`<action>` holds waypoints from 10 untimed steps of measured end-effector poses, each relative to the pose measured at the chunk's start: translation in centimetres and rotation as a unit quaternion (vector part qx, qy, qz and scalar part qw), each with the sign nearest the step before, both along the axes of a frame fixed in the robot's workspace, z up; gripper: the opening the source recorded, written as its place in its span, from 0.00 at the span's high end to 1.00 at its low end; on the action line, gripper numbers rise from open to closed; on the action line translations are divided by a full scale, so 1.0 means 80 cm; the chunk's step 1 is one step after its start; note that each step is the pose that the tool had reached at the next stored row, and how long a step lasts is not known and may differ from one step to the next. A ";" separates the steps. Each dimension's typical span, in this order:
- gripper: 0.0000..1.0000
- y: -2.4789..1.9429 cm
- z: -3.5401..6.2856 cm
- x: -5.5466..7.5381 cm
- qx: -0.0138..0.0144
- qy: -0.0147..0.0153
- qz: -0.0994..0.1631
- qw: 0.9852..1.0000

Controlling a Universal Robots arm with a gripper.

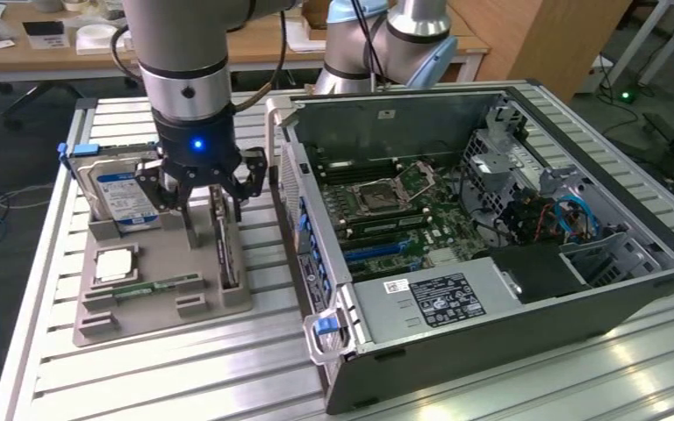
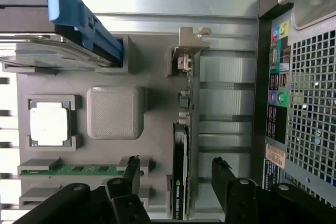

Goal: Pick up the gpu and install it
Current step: 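Pick up the gpu and move the gpu toward the slot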

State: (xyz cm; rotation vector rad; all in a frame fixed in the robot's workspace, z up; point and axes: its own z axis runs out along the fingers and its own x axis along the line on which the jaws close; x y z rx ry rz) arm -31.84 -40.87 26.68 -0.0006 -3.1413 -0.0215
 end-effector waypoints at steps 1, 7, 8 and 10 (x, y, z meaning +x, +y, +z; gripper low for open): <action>0.34 0.0000 -0.002 0.000 -0.001 0.000 0.000 1.000; 0.34 0.0001 -0.015 0.000 -0.005 0.000 0.000 1.000; 0.34 0.0001 -0.017 0.000 -0.006 0.000 -0.001 1.000; 0.34 0.0001 -0.021 0.001 -0.006 0.000 -0.006 1.000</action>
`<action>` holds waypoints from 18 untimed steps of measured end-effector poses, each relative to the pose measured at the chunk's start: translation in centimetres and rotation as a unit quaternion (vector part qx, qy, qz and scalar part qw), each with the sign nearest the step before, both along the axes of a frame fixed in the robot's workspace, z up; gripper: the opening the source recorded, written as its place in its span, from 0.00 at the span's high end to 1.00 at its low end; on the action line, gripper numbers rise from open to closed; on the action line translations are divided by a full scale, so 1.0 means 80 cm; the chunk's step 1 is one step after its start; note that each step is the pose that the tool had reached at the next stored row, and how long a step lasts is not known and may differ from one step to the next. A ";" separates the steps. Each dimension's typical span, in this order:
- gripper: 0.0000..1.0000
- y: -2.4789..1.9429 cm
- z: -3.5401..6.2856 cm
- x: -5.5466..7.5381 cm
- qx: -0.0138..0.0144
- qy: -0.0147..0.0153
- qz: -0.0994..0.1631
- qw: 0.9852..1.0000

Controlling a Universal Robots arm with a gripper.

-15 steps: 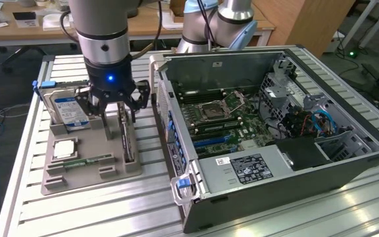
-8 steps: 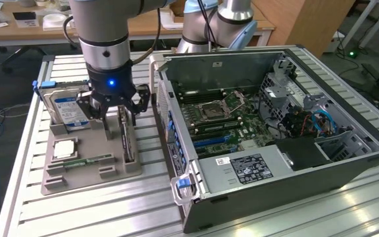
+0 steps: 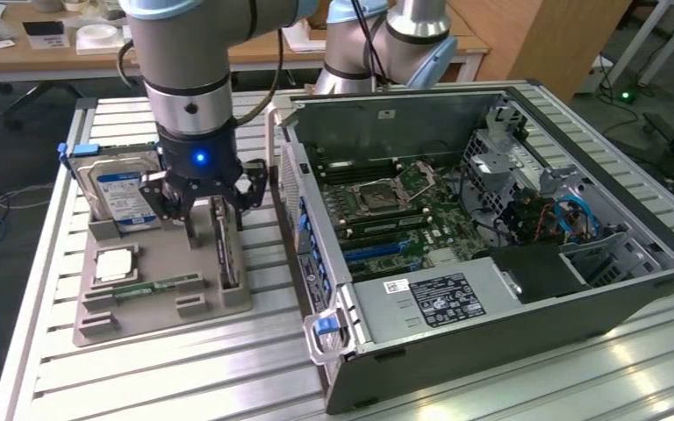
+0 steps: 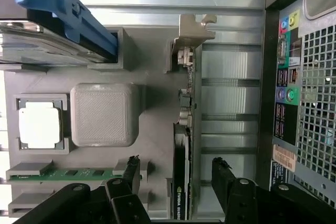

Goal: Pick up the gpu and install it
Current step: 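Pick up the gpu and move the gpu toward the slot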

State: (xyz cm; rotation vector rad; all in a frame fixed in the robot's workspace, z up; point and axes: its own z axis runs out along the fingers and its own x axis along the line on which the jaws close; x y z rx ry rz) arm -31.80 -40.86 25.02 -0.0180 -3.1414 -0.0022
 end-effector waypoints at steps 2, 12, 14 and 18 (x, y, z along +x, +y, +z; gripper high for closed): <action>0.34 0.0001 -0.004 0.001 0.000 0.000 -0.002 1.000; 0.34 0.0031 -0.027 0.006 -0.001 0.000 0.005 1.000; 0.34 0.0037 -0.031 0.006 -0.001 0.000 0.006 1.000; 0.34 0.0042 -0.040 0.006 -0.001 0.001 0.008 1.000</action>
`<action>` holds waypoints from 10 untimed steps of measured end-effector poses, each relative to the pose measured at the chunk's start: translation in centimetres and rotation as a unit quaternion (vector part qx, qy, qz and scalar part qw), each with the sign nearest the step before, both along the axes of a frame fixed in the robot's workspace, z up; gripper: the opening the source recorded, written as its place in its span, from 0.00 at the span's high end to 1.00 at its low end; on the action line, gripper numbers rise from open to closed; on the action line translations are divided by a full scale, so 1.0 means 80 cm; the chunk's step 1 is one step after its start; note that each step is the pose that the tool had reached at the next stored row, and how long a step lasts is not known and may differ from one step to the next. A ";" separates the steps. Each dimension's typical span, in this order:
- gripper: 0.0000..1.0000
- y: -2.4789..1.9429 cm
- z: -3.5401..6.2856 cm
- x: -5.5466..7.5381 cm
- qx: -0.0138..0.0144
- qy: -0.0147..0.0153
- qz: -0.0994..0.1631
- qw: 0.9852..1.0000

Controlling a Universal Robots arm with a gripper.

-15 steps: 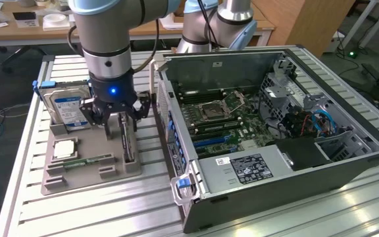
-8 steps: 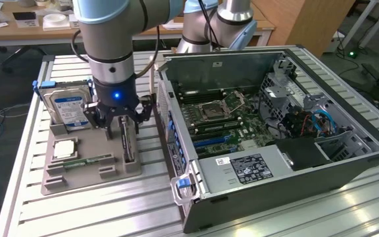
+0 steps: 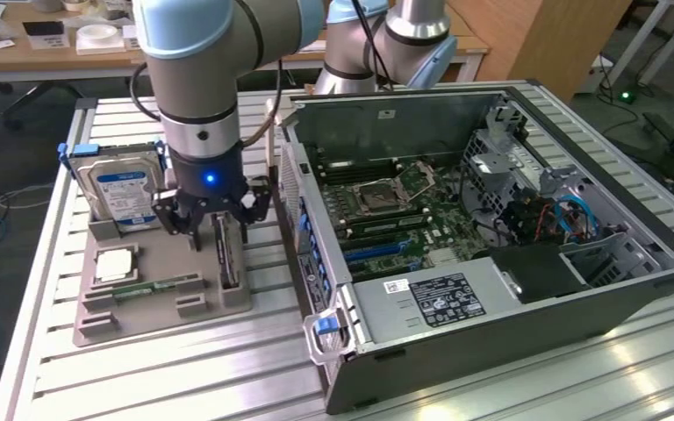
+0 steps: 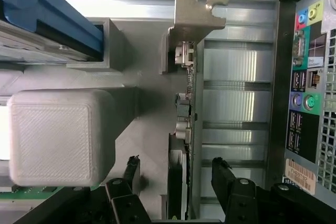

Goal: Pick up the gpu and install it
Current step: 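Pick up the gpu and move the gpu toward the slot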

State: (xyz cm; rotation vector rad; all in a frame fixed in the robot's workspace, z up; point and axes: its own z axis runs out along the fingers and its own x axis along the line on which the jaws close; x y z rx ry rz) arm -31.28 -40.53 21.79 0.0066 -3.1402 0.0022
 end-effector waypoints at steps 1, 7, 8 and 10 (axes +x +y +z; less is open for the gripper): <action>0.34 0.0000 -0.002 0.001 0.000 0.000 0.000 1.000; 0.34 0.0000 -0.007 0.004 -0.001 0.001 0.009 1.000; 0.34 0.0000 -0.007 0.004 0.000 0.001 0.009 1.000; 0.34 0.0000 -0.007 0.004 0.000 0.001 0.009 1.000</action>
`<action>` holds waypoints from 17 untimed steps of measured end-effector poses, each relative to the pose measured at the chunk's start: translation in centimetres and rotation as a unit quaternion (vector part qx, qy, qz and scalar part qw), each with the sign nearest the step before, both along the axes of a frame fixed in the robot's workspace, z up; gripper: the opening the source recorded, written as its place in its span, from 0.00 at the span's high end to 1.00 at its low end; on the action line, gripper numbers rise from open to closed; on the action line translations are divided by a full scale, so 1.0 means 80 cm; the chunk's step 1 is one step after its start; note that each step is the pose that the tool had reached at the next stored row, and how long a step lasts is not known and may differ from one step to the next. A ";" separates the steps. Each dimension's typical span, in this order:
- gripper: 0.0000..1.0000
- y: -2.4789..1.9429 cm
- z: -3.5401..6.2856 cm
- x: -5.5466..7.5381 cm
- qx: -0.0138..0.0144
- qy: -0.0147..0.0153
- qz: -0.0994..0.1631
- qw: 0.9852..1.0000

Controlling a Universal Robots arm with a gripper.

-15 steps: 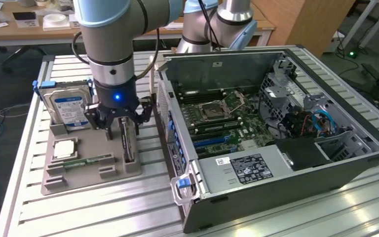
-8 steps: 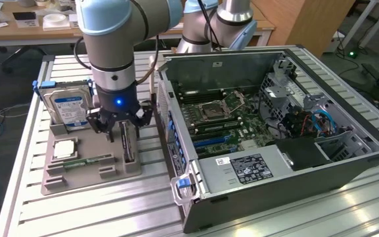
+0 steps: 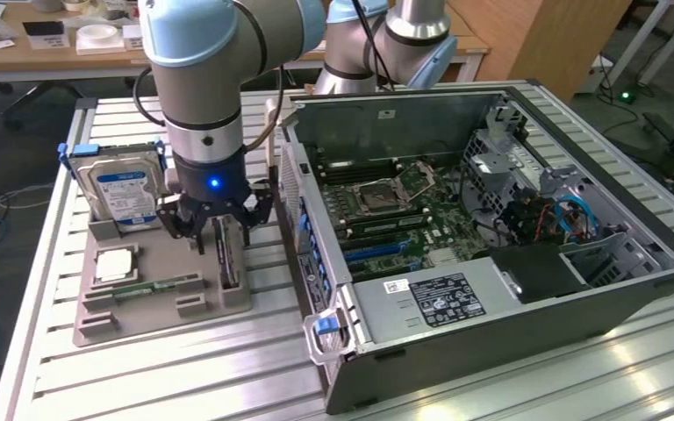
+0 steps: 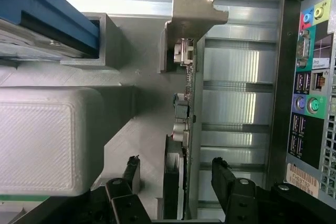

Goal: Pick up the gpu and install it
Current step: 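Pick up the gpu and move the gpu toward the slot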

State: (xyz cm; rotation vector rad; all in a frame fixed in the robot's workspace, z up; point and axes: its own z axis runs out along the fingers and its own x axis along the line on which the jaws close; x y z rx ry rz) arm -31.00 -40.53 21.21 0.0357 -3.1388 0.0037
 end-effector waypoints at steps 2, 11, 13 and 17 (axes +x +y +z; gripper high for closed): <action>0.34 0.0000 0.000 0.000 0.000 0.000 0.000 1.000; 0.56 0.0000 0.000 0.000 0.000 0.000 0.000 1.000; 0.62 0.0000 0.000 0.000 0.000 0.000 0.000 1.000; 0.69 0.0000 0.000 0.000 0.000 0.000 0.000 1.000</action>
